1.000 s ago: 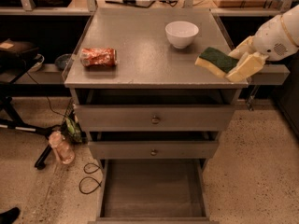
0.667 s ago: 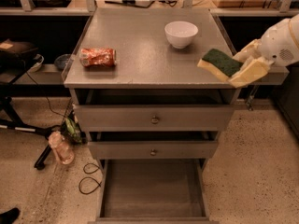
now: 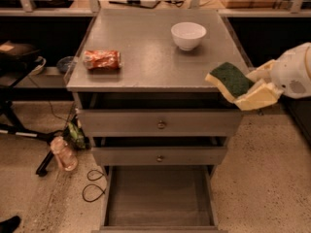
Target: Place sponge into bottom drawer
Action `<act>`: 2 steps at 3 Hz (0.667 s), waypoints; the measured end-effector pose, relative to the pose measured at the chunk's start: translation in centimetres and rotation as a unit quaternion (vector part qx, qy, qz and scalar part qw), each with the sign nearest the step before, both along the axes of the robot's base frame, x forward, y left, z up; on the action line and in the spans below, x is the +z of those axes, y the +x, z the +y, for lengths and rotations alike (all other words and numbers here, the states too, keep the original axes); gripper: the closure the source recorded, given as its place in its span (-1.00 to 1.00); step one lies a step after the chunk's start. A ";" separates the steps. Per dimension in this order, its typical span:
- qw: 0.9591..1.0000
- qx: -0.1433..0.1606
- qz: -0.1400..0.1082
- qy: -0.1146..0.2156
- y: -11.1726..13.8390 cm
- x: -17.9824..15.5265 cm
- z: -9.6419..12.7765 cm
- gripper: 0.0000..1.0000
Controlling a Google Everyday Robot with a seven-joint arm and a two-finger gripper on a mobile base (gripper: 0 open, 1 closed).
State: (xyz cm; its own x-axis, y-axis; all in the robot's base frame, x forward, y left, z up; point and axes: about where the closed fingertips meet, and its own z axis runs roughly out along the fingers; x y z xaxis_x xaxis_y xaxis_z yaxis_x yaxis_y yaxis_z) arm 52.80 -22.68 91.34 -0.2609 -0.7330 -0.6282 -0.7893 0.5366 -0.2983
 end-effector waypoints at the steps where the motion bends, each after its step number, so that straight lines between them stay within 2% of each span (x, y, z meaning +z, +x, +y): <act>1: 0.999 -0.045 -0.002 -0.012 -1.2 -2.2 0.4 1.00; 2: 0.997 -0.067 0.019 -0.017 -1.9 -5.5 0.8 1.00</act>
Offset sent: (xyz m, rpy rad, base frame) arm -0.0280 0.0107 -0.0985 -0.0422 0.0950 -0.1922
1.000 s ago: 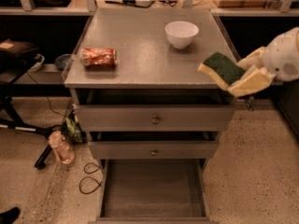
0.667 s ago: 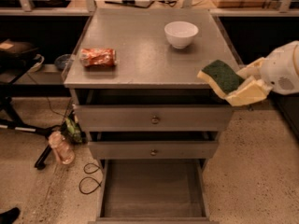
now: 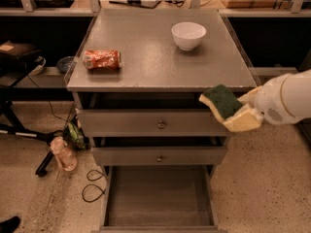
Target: Place sponge into bottom drawer
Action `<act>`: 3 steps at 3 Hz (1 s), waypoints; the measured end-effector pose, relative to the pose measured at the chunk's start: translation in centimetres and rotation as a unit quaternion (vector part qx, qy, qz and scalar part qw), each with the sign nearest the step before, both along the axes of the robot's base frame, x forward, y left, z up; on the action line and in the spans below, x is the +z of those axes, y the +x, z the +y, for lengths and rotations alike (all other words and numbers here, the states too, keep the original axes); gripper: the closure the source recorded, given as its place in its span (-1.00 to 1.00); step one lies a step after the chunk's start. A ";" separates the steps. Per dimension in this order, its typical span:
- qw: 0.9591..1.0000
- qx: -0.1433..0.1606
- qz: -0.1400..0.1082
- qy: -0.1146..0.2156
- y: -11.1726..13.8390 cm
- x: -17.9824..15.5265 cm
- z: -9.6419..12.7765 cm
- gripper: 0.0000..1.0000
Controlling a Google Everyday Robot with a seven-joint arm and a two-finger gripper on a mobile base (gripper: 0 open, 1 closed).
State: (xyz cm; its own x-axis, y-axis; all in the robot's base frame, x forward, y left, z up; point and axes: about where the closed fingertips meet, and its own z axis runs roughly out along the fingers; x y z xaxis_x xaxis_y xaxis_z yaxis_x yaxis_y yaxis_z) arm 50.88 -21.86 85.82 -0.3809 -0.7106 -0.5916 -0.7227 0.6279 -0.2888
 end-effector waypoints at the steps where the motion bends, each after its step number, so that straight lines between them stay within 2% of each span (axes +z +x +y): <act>1: 0.999 -0.003 0.044 0.003 -1.1 -4.0 1.1 1.00; 2: 0.998 0.002 0.070 0.005 -1.8 -5.9 1.9 1.00; 3: 0.998 0.002 0.070 0.005 -1.8 -5.9 1.9 1.00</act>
Offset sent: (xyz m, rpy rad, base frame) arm -0.0256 0.0266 -0.0845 0.0219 0.2088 0.0118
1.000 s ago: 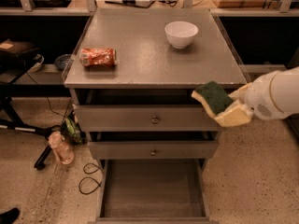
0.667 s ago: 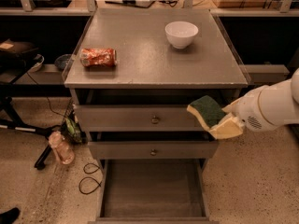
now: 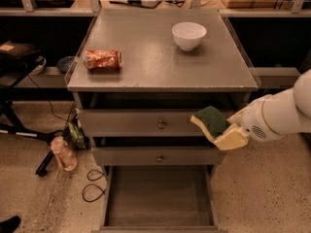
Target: Place sponge into bottom drawer
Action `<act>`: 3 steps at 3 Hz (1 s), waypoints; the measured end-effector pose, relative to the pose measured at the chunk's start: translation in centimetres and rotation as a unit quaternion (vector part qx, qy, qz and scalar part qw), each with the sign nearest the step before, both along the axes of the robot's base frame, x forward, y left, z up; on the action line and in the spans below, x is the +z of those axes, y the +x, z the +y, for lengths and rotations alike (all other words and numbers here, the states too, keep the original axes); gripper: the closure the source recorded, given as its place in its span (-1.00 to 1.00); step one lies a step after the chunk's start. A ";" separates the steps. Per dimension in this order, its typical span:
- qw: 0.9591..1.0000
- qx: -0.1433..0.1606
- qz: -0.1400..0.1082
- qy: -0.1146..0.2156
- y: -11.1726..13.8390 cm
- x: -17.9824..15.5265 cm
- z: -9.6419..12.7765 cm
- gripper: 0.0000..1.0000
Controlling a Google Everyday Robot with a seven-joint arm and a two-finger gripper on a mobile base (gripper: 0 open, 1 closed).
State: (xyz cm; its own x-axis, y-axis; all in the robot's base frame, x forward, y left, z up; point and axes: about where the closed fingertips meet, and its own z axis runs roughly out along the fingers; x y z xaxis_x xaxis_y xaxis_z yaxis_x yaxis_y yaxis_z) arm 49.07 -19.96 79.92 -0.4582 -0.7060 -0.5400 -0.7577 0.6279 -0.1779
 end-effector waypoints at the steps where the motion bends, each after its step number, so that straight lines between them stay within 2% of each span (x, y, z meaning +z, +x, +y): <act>1: 1.000 -0.003 0.010 0.001 -0.3 -0.9 0.3 1.00; 2: 0.999 -0.005 0.041 0.001 -1.0 -4.2 0.7 1.00; 3: 0.997 -0.027 0.074 -0.010 -2.0 -9.2 0.9 1.00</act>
Offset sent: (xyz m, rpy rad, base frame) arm -0.0196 0.0105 -0.0880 0.0047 0.1722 -0.0206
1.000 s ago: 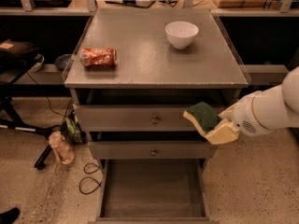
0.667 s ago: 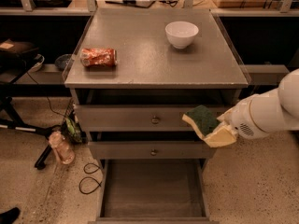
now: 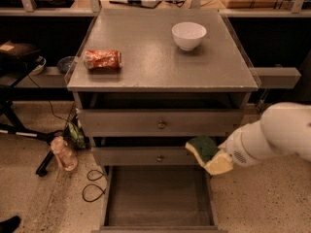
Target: Place sponge into bottom drawer
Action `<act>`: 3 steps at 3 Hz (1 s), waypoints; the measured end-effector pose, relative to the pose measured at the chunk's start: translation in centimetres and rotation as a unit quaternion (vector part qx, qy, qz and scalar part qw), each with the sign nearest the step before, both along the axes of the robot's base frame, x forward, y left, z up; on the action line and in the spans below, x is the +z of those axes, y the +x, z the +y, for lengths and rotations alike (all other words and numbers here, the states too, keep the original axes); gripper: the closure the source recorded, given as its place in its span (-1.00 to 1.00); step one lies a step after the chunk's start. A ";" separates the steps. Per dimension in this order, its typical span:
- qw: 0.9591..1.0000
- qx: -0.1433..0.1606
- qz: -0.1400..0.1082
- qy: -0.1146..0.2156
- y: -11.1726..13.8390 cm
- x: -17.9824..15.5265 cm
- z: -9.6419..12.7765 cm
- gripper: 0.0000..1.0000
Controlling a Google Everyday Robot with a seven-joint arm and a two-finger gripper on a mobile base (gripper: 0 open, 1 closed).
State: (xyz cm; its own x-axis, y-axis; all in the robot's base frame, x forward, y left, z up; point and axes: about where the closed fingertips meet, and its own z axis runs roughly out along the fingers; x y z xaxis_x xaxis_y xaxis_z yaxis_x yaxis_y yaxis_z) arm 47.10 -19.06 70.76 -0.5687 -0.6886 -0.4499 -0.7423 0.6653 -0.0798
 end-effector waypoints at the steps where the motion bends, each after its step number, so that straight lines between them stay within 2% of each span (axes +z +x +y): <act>1: 1.000 -0.015 0.018 -0.007 -0.8 -3.1 0.3 1.00; 3: 0.998 -0.011 0.065 -0.006 -2.8 -8.4 1.6 1.00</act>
Offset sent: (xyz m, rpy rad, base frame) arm -0.0295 0.0124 -0.1007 -0.0203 0.1415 -0.0504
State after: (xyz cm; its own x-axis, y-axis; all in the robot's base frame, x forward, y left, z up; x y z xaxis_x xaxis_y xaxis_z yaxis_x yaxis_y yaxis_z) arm 44.29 -17.48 62.32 -0.6362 -0.6802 -0.3641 -0.7326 0.6806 0.0085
